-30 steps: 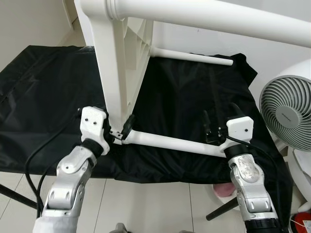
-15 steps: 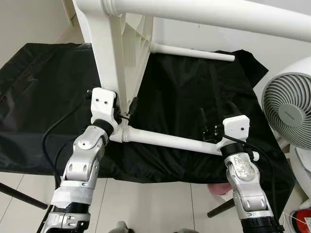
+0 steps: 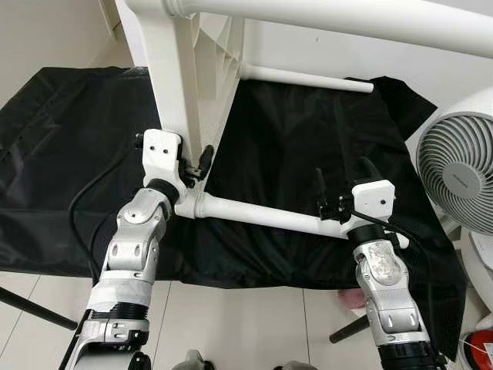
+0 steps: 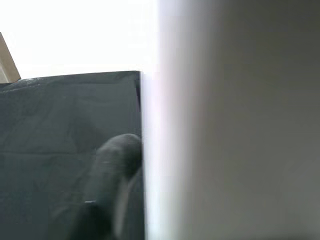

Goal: Building children table

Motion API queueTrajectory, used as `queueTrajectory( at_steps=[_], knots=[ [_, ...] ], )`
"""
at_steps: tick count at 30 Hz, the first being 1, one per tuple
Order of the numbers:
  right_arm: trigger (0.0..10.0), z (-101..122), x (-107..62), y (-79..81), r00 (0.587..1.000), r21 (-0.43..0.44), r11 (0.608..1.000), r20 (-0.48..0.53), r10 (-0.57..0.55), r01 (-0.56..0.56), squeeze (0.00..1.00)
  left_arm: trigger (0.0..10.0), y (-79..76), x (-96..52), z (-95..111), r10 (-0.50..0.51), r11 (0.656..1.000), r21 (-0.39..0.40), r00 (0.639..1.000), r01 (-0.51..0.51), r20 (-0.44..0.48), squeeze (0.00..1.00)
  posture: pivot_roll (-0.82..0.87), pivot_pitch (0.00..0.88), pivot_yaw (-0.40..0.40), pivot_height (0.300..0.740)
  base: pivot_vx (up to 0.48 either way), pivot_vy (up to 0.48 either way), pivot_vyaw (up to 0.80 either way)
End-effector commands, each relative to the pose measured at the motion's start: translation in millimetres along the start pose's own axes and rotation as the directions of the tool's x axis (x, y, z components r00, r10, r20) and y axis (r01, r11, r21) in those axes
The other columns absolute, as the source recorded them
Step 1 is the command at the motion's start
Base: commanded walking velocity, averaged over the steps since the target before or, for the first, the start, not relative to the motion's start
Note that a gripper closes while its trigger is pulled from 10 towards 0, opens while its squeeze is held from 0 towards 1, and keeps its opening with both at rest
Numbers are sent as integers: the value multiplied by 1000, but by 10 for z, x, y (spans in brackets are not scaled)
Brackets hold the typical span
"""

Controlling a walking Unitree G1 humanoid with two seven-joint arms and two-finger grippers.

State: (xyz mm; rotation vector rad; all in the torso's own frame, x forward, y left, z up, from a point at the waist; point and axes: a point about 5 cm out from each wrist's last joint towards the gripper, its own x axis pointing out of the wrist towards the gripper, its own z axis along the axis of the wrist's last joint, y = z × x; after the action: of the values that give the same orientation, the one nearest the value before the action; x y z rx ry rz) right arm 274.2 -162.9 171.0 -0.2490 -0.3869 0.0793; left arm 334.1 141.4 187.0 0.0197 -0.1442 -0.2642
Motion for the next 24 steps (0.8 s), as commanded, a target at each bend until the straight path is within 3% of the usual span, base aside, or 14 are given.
queueTrajectory(
  at_steps=[1,8,13,15,21,24],
  knots=[
    [10000,-40,-7,11,1000,4,1000,-25,-8,8,0,0,235,-36,-58,379,925,28,925,-379,-36,0,-106,91,53,740,0,0,0],
    [10000,-38,2,11,1000,7,1000,-26,-18,18,0,0,357,-73,-37,471,880,80,881,-468,-26,0,-106,96,51,740,0,0,0],
    [10000,-35,4,6,999,7,1000,-26,-22,22,0,0,399,-108,9,485,869,116,874,-482,-6,0,-106,99,52,740,0,0,0],
    [10000,-32,0,4,999,6,1000,-26,-22,23,0,0,489,-203,66,499,856,145,866,-496,18,0,-109,102,53,740,0,0,0],
    [10000,-32,-3,-6,999,4,1000,-27,-26,26,0,0,568,-288,113,514,842,170,857,-512,36,0,-110,106,56,740,0,0,0],
    [10000,-43,-13,-9,999,3,1000,-32,-27,28,0,0,762,-476,158,555,809,205,831,-551,46,0,-103,109,52,740,0,0,0]
  ],
)
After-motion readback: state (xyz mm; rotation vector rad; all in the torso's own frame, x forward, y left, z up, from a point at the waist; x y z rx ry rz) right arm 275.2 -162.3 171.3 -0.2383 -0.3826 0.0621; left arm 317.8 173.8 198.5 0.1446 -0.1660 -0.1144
